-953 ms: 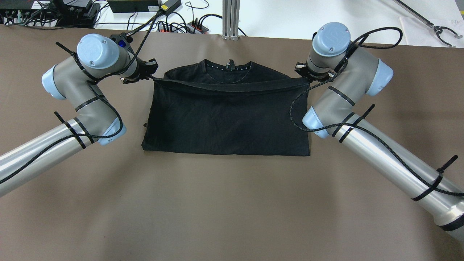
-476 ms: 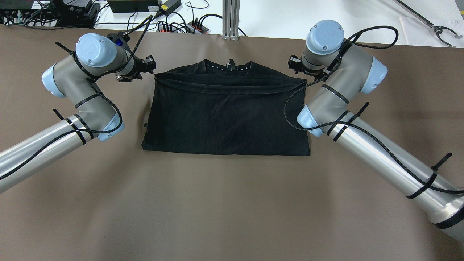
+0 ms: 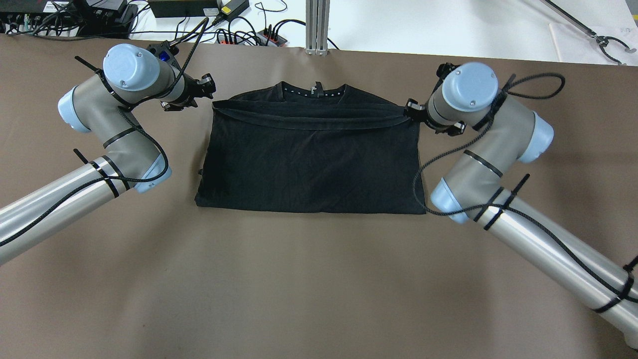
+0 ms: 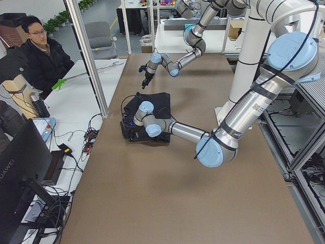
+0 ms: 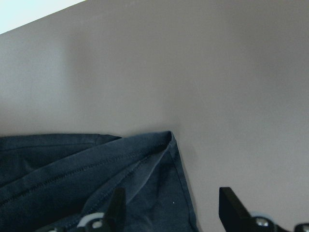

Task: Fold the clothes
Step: 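Release the hem and move the right gripper to the folded edge nearest the robot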

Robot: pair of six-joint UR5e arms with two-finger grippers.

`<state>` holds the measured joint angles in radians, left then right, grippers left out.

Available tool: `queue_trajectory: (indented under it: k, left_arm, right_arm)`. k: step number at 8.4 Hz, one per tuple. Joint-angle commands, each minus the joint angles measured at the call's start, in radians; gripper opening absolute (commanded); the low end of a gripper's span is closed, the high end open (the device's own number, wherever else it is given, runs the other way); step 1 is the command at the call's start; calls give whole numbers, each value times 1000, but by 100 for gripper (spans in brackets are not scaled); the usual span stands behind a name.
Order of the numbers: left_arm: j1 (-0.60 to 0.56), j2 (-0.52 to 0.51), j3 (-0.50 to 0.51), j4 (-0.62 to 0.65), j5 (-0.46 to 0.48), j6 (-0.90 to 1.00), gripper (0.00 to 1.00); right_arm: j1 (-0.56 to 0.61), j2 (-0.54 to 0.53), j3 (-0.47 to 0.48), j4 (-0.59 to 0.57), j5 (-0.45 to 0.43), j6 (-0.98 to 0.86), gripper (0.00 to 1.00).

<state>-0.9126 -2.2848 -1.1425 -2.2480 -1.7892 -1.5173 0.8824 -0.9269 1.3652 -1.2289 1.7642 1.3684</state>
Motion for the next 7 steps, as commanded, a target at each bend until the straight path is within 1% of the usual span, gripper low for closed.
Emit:
queue_trajectory:
  k: [1, 2, 3, 4, 5, 7]
  left_arm:
    - [-2, 2, -12, -1, 4, -3, 52]
    - [-2, 4, -20, 1, 5, -3, 52]
    - [-2, 5, -28, 4, 5, -4, 52]
    - [-3, 7, -39, 7, 7, -6, 53]
    - [-3, 8, -42, 7, 7, -6, 53]
    - [-2, 5, -43, 7, 7, -9, 53]
  right_arm:
    - [-100, -206, 237, 16, 6, 58, 71]
    - [-136, -237, 277, 19, 4, 64, 70]
    - [-144, -256, 301, 16, 6, 64, 69]
    - [-167, -274, 305, 19, 6, 79, 67]
    - [-178, -277, 289, 17, 4, 96, 66]
    - [-178, -282, 279, 19, 4, 103, 65]
